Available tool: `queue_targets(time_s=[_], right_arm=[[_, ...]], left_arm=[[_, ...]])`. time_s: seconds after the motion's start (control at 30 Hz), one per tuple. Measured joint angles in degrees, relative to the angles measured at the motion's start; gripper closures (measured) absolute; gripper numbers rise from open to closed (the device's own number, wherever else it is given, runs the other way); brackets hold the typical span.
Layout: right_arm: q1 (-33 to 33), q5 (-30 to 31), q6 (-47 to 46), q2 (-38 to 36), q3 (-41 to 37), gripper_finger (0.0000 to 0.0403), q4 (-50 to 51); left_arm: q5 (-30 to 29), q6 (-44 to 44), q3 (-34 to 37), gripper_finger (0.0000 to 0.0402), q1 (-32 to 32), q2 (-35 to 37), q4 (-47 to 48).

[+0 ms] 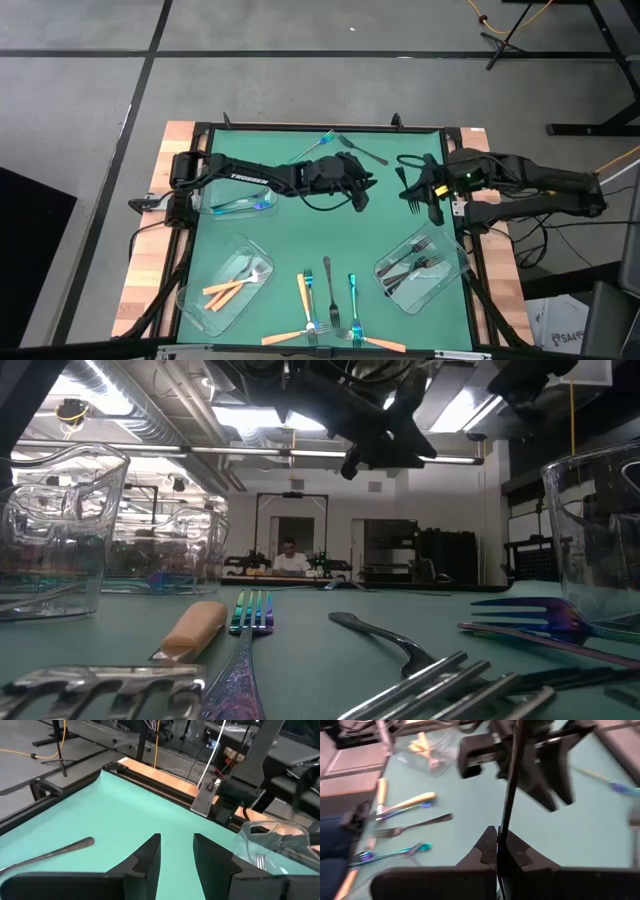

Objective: Sort silverware by color (type)
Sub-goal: Put the middle black fork into the bottom right transparent bin

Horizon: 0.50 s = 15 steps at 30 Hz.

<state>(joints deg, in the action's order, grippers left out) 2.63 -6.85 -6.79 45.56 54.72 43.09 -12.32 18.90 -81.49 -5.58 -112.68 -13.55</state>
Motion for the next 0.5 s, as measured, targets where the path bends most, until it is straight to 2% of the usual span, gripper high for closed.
queue_targets(time_s=[0.3, 0.5], right_arm=[[-14.31, 3.51, -1.95, 4.07, 0.0, 0.0403, 0.59], [-24.01, 3.82, -1.97, 6.12, 0.0, 0.0403, 0.59]], left_arm=[[-0.03, -0.02, 0.0, 0.0294, 0.82, 0.0, 1.34], [-0.03, -0.02, 0.0, 0.0294, 1.19, 0.0, 1.69]])
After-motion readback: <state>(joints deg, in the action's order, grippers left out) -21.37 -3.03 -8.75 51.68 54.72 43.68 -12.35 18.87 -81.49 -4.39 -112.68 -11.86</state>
